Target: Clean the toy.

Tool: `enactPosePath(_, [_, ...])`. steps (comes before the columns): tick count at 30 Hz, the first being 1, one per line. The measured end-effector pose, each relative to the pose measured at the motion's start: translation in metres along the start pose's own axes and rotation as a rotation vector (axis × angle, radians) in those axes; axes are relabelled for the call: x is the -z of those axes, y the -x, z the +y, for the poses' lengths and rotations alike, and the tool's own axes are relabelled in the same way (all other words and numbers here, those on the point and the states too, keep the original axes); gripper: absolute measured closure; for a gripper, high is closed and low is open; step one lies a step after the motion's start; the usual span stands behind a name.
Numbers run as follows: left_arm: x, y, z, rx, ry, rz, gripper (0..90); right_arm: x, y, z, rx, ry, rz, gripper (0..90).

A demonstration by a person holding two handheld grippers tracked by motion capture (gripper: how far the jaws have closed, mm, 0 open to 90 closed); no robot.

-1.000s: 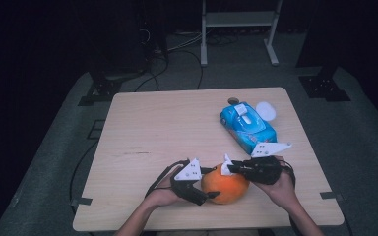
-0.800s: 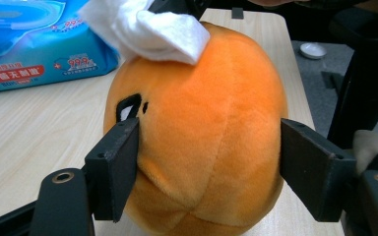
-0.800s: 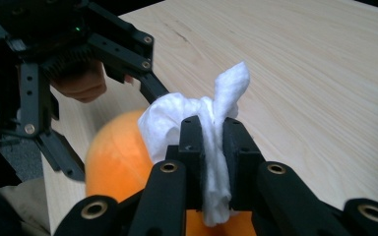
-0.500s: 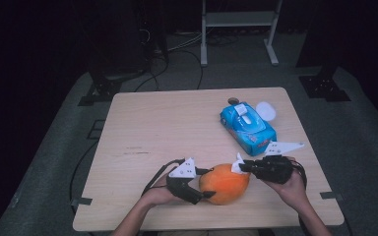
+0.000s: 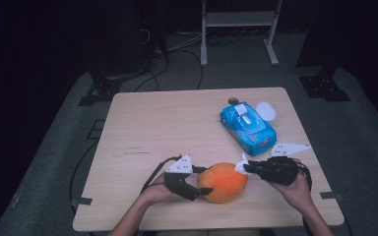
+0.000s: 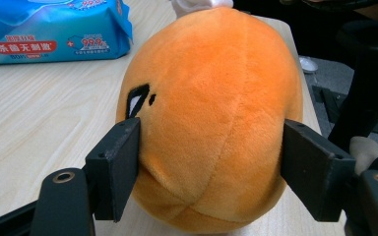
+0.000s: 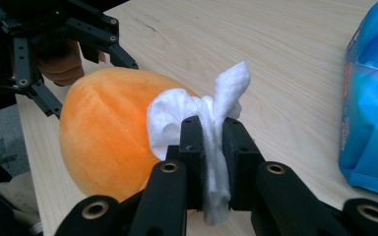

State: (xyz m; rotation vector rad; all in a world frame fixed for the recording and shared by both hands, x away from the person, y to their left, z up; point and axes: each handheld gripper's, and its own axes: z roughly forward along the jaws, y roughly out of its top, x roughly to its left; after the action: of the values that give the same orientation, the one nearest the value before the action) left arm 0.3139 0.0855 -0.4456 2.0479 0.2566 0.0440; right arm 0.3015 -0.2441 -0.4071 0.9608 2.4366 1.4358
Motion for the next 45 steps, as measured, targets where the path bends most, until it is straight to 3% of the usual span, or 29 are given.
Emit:
enactPosePath(3, [-0.001, 0.000, 0.000, 0.006, 0.001, 0.011, 27.5, 0.001, -0.008, 0.004, 0.018, 0.011, 0.008, 79.7])
enactPosePath(5, [-0.001, -0.001, -0.001, 0.027, 0.009, 0.018, 27.5, 0.001, -0.019, 0.008, 0.055, 0.017, 0.030, 79.5])
enactPosePath(8, [0.000, -0.002, -0.002, 0.034, 0.016, 0.016, 27.4, -0.002, -0.029, 0.012, 0.107, 0.002, 0.024, 79.3])
enactPosePath(10, [-0.001, -0.003, -0.002, 0.035, 0.025, 0.018, 27.3, -0.003, -0.023, 0.010, 0.094, -0.008, 0.015, 79.2])
enactPosePath(12, [-0.002, 0.000, -0.001, 0.000, 0.056, 0.011, 24.8, -0.002, -0.015, 0.006, 0.080, -0.022, -0.006, 79.3])
enactPosePath(14, [-0.006, 0.002, 0.000, -0.004, 0.060, 0.022, 21.8, -0.001, -0.012, 0.005, 0.051, -0.014, 0.008, 79.6])
enactPosePath(21, [-0.008, 0.008, 0.006, -0.007, 0.043, 0.075, 33.7, -0.011, -0.038, 0.019, 0.146, -0.006, 0.023, 79.7])
enactPosePath(28, [-0.007, 0.003, 0.008, 0.065, 0.072, 0.074, 36.5, -0.002, -0.014, 0.009, 0.065, -0.004, -0.005, 79.5])
enactPosePath(30, [-0.009, 0.005, 0.010, 0.068, 0.073, 0.081, 34.5, -0.002, -0.017, 0.010, 0.063, 0.003, -0.008, 79.7])
enactPosePath(35, [-0.012, 0.007, 0.011, 0.068, 0.079, 0.087, 33.2, -0.011, -0.039, 0.022, 0.130, 0.017, 0.018, 79.7])
enactPosePath(37, [-0.011, 0.006, 0.009, 0.051, 0.082, 0.087, 28.8, -0.015, -0.043, 0.024, 0.157, 0.011, 0.014, 79.4])
enactPosePath(41, [-0.011, 0.003, 0.005, 0.010, 0.132, 0.090, 11.2, -0.013, -0.033, 0.018, 0.118, 0.010, 0.033, 79.2])
enactPosePath(45, [-0.014, -0.002, -0.001, -0.015, 0.135, 0.060, 8.8, -0.007, -0.026, 0.015, 0.102, 0.016, 0.033, 79.1])
